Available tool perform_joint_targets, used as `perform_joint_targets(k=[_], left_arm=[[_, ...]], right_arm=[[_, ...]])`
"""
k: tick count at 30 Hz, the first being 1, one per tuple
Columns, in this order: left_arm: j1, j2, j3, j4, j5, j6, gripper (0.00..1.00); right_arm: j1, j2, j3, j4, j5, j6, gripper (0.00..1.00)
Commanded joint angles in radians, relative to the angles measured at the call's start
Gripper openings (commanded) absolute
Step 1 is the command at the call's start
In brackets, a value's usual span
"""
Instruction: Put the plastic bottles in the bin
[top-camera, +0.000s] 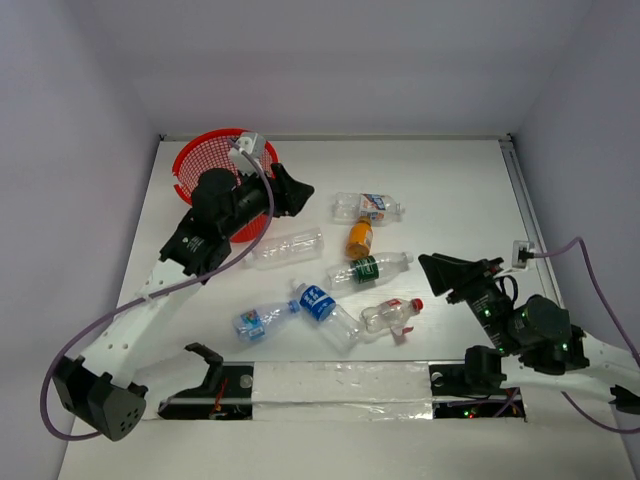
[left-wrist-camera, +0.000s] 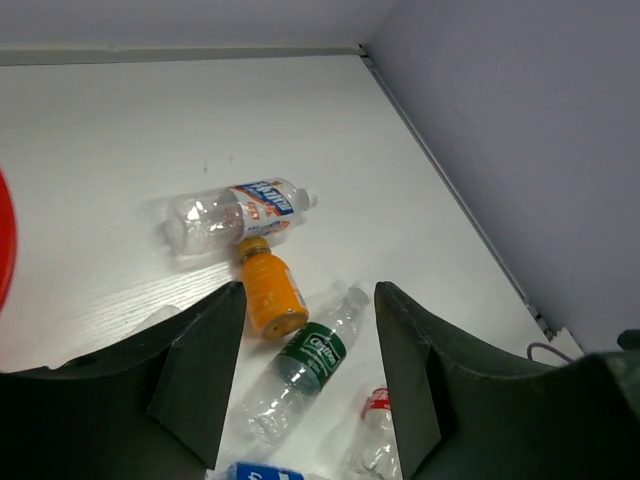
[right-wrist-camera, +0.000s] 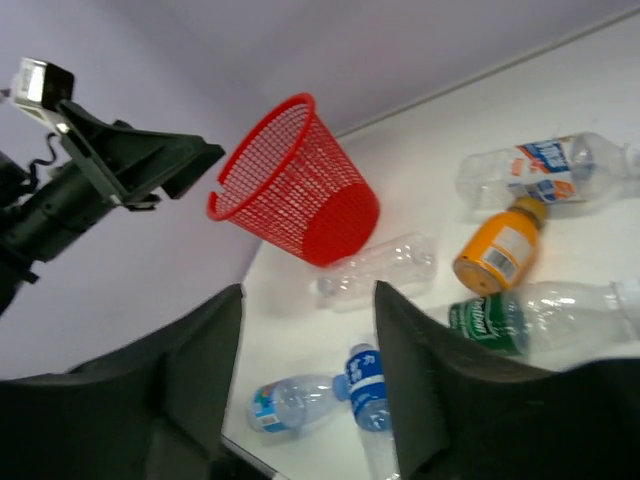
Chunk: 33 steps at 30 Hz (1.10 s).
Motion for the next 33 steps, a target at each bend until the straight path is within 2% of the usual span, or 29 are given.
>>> perform_joint_targets(k=[1, 2, 4, 5, 7, 8, 11, 14, 16, 17, 18, 19, 20, 22, 23, 26, 29, 33], left_arm=[[-0.044, 0.016, 0.009, 0.098, 0.019, -0.036, 0.51], [-0.102, 0.023, -0.001, 0.130, -0.040, -0.038, 0.48], [-0.171, 0.072, -0.004, 0.158, -0.131, -0.023, 0.39], [-0.202, 0.100, 0.012, 0.167, -0.186, -0.015, 0.34], [-0.274, 0.192, 0.037, 0.181, -0.203, 0.019, 0.10], [-0.292, 0.226, 0.067, 0.186, -0.249, 0.034, 0.00], [-0.325, 0.341, 0.118, 0.204, -0.282, 0.126, 0.00], [-0.335, 0.436, 0.162, 0.230, -0.242, 0.233, 0.00], [-0.357, 0.500, 0.186, 0.233, -0.234, 0.299, 0.22], [-0.357, 0.523, 0.212, 0.226, -0.230, 0.336, 0.32], [-0.369, 0.543, 0.224, 0.221, -0.236, 0.391, 0.50], [-0.369, 0.583, 0.238, 0.215, -0.234, 0.428, 0.57], [-0.369, 0.603, 0.265, 0.201, -0.227, 0.474, 0.65], [-0.378, 0.666, 0.302, 0.180, -0.226, 0.513, 0.70], [-0.378, 0.687, 0.345, 0.152, -0.226, 0.528, 0.72], [-0.378, 0.767, 0.423, 0.111, -0.228, 0.591, 0.80], [-0.378, 0.871, 0.538, 0.030, -0.245, 0.666, 0.84], [-0.378, 0.979, 0.638, -0.049, -0.257, 0.746, 0.88]], right_arm=[[0.007, -0.038, 0.023, -0.135, 0.126, 0.078, 0.55], [0.007, -0.055, 0.027, -0.151, 0.135, 0.089, 0.40], [0.007, -0.071, 0.041, -0.198, 0.154, 0.118, 0.22], [0.007, -0.090, 0.047, -0.215, 0.155, 0.127, 0.08], [0.007, -0.104, 0.070, -0.290, 0.162, 0.164, 0.01], [0.007, -0.111, 0.076, -0.314, 0.162, 0.176, 0.00], [0.007, -0.142, 0.093, -0.386, 0.159, 0.216, 0.00], [0.007, -0.171, 0.093, -0.418, 0.151, 0.227, 0.00], [0.007, -0.180, 0.095, -0.435, 0.151, 0.241, 0.00], [0.007, -0.184, 0.093, -0.435, 0.151, 0.241, 0.02], [0.007, -0.185, 0.092, -0.437, 0.151, 0.241, 0.05], [0.007, -0.185, 0.092, -0.433, 0.149, 0.241, 0.09], [0.007, -0.182, 0.086, -0.430, 0.148, 0.233, 0.23], [0.007, -0.179, 0.081, -0.415, 0.143, 0.227, 0.43], [0.007, -0.168, 0.081, -0.410, 0.139, 0.224, 0.58], [0.007, -0.138, 0.081, -0.398, 0.113, 0.213, 0.75], [0.007, -0.112, 0.078, -0.383, 0.091, 0.209, 0.83], [0.007, -0.088, 0.070, -0.372, 0.068, 0.218, 0.87]])
